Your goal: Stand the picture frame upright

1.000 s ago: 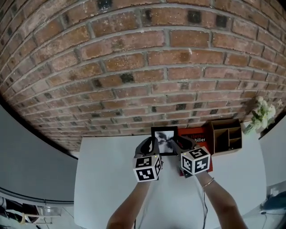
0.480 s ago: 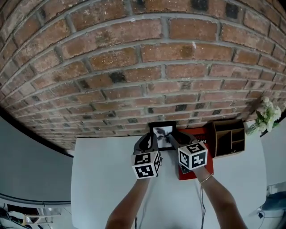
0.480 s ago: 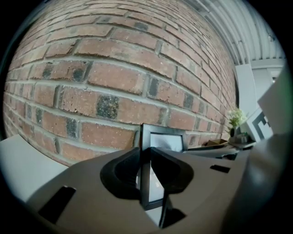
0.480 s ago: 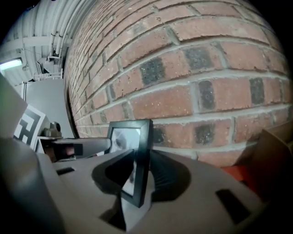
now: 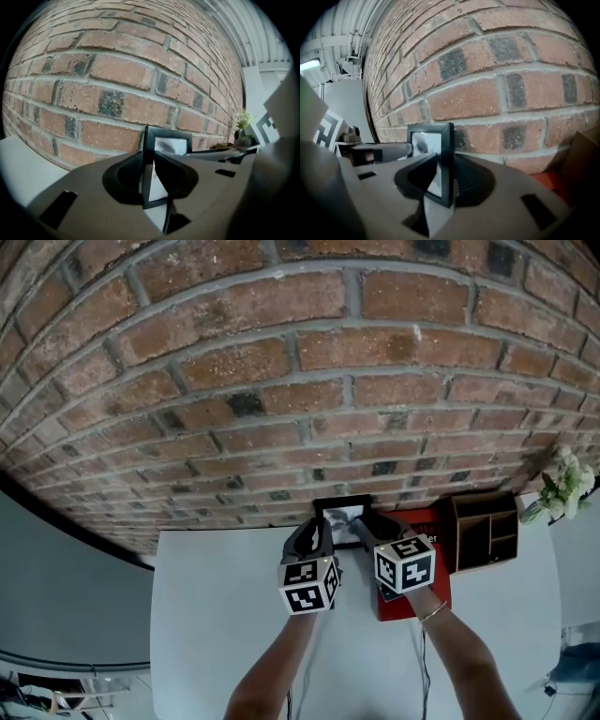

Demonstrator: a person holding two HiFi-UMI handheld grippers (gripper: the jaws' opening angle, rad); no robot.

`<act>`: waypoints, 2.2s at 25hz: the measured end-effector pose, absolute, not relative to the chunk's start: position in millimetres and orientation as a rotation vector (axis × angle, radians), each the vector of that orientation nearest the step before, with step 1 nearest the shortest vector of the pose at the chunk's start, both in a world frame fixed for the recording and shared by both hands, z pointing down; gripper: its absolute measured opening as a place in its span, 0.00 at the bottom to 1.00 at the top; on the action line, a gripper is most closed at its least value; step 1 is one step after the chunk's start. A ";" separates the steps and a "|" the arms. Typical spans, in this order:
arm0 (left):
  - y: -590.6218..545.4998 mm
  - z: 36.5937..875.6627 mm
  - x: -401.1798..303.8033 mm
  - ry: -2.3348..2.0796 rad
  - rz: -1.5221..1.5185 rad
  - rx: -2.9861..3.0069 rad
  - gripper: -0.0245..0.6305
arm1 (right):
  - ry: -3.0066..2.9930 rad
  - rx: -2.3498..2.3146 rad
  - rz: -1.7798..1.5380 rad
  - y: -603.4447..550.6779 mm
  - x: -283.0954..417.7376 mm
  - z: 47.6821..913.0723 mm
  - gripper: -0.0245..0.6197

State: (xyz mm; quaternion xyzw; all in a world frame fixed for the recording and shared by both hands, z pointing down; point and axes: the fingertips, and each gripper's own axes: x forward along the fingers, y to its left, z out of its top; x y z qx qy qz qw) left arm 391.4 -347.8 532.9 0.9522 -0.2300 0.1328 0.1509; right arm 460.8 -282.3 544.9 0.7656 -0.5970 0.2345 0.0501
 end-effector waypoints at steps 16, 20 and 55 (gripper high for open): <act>-347.6 533.7 392.0 -0.622 0.382 2.714 0.16 | -1.875 2.331 0.717 -281.8 456.6 542.7 0.21; -344.3 530.3 390.5 -0.622 0.391 2.726 0.20 | -1.850 2.368 0.713 -274.7 456.8 538.7 0.21; -229.0 450.5 206.7 -0.526 0.355 2.813 0.03 | -1.653 2.551 0.695 -108.5 304.2 457.4 0.05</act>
